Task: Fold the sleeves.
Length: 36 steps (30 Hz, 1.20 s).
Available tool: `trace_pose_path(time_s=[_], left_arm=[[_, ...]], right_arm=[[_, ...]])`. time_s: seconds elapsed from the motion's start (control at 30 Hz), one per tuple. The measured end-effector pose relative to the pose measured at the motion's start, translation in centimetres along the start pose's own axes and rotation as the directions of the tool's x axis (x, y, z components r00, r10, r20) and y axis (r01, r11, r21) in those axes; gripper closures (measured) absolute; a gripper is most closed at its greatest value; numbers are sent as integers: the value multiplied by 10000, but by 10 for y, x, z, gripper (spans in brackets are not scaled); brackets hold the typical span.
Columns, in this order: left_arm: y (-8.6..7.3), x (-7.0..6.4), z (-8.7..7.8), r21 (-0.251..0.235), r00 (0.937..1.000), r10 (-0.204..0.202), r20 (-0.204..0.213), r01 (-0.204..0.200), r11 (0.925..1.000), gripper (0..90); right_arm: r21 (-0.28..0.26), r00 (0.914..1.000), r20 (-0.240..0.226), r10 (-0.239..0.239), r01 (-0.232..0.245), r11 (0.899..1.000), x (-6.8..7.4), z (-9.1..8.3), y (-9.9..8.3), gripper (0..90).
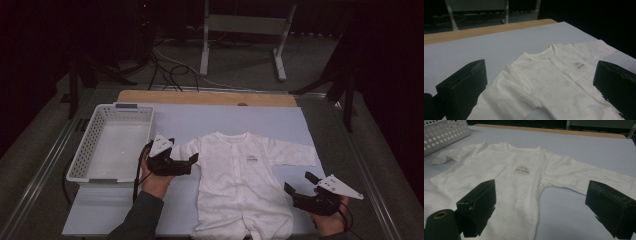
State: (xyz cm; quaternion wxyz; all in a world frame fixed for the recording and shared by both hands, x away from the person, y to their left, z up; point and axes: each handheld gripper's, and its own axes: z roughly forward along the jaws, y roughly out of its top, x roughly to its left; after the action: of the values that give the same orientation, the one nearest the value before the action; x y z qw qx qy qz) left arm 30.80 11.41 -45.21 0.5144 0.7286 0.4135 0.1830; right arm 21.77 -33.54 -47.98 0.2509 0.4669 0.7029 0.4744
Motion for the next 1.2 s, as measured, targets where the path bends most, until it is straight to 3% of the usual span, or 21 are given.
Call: trace_pose_path(time_s=[0.4,0.83,0.97,1.1,1.2], left_arm=[[3,-1,27,103,9994,-162,-295,165,9998,0],[-5,5,51,674,9973,-146,-720,195,9975,0],[-8,6,58,1032,9968,-181,-776,261,9943,20],[-10,6,64,1566,9953,-336,-909,476,9865,66],[-12,7,67,1831,9922,-569,-1105,766,9801,143]], right_arm=[[-193,9996,281,102,-97,9998,-3,-2,0,100],[-179,9998,220,21,-17,9998,-3,-3,0,100],[-190,9997,234,67,-63,9998,-4,-3,-1,100],[-209,9997,250,83,-78,9998,-4,-4,-1,100],[-228,9996,260,91,-85,9997,-4,-4,-1,100]])
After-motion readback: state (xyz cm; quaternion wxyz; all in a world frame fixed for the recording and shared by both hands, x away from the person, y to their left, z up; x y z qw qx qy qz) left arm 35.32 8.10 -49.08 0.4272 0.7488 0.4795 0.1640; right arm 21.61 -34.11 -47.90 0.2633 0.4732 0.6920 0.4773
